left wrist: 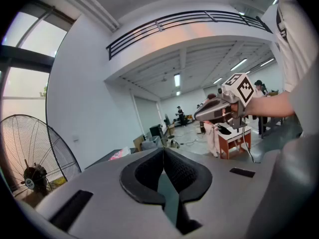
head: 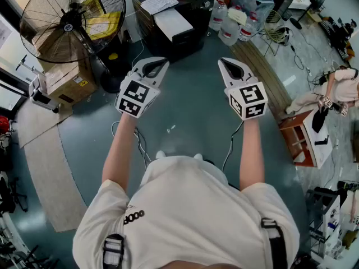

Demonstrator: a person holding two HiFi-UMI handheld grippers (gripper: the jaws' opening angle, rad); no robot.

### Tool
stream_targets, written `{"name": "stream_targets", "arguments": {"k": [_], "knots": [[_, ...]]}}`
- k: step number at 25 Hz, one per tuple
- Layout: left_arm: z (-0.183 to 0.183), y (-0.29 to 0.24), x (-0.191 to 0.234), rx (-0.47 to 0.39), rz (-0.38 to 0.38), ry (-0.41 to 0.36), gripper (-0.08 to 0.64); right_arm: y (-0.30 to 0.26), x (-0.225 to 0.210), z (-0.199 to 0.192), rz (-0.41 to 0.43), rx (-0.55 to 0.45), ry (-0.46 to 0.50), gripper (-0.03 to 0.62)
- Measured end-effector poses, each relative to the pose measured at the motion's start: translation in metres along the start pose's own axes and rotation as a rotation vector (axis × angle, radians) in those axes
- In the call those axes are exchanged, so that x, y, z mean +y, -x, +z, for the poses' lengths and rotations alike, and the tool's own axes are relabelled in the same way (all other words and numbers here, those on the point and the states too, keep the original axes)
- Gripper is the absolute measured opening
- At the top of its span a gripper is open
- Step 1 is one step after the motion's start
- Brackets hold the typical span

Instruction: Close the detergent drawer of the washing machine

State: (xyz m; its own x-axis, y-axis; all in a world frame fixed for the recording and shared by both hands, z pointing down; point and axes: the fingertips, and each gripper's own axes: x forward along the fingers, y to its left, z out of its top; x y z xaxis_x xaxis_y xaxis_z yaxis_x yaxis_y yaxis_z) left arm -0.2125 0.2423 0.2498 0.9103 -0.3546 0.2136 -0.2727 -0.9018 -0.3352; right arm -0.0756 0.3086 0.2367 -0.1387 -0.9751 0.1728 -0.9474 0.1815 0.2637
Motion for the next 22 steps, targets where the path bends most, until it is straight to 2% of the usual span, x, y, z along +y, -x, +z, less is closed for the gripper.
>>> {"name": "stream_targets", "arguments": {"k": [10, 13, 18, 22], "knots": [[0.013, -0.027, -0.026, 0.029, 0.031, -0.003, 0.018, 0.013, -0.037, -0.02, -0.017, -0.014, -0.002, -0.003], [0.011, -0.037, -0.041, 0.059, 0.05, 0.014, 0.018, 0.02, -0.045, -0.032, 0.022, -0.015, 0.024, -0.003], [0.011, -0.06, -0.069, 0.089, 0.067, 0.025, 0.018, 0.039, -0.075, -0.048, 0.08, -0.052, -0.062, -0.003], [0.013, -0.077, -0.072, 0.112, 0.08, 0.015, 0.018, 0.041, -0.093, -0.057, 0.093, -0.037, -0.039, -0.003]]}}
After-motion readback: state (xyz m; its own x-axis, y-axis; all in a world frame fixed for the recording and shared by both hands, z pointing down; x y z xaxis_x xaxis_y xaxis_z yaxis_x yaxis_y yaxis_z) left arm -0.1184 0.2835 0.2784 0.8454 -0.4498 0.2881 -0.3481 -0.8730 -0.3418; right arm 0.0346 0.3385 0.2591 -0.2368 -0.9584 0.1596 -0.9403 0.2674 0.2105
